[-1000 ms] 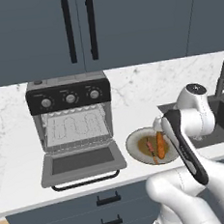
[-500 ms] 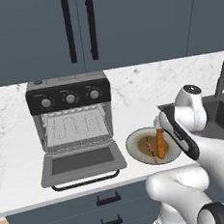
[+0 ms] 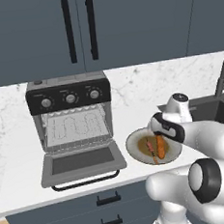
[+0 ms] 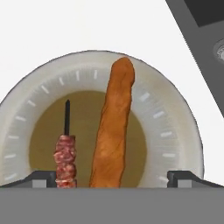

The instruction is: Pick up the kebab skewer and baguette bread, and place them inside the toaster oven. Close the toaster oven door and start by setting the timer.

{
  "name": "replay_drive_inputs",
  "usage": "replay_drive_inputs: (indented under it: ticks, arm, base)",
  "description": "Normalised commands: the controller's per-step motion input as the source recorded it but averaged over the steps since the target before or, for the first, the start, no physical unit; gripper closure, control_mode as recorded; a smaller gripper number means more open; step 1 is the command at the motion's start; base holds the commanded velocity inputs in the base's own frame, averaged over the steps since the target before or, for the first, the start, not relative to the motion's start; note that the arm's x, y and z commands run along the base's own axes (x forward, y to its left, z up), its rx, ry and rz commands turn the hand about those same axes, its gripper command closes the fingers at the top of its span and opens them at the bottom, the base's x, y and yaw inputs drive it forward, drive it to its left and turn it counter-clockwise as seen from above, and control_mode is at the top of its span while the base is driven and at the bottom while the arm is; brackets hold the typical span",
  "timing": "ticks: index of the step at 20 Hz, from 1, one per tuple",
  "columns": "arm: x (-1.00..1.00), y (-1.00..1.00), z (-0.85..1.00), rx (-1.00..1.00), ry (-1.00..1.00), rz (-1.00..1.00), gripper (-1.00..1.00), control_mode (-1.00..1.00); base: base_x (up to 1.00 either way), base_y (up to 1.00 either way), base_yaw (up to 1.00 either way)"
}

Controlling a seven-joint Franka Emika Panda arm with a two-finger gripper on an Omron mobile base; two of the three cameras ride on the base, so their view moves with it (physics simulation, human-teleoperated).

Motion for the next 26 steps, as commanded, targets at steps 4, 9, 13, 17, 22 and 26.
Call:
replay_drive_inputs:
  ticks: [4,9,13,17,22,26]
  arm:
    - [0.24,0.00,-0.49,0.00,0.03,0.00,-1.00,-1.00]
    - [0.19,0.00,-0.45,0.00,0.03,0.00,-1.00,-1.00]
    - [0.17,0.00,-0.30,0.00,0.01,0.00,-1.00,-1.00]
    - [0.12,0.00,-0.28,0.00,0.00,0.00,-1.00,-1.00]
    - [0.04,0.00,-0.27,0.00,0.00,0.00,-1.00,-1.00]
    - [0.00,0.00,-0.10,0.00,0.00,0.00,1.00,-1.00]
  base:
    - [0.00,0.00,0.00]
    - [0.00,0.00,0.00]
    - [0.00,0.00,0.00]
    - [0.00,0.00,0.00]
    - [0.00,0.00,0.00]
    - [0.00,0.00,0.00]
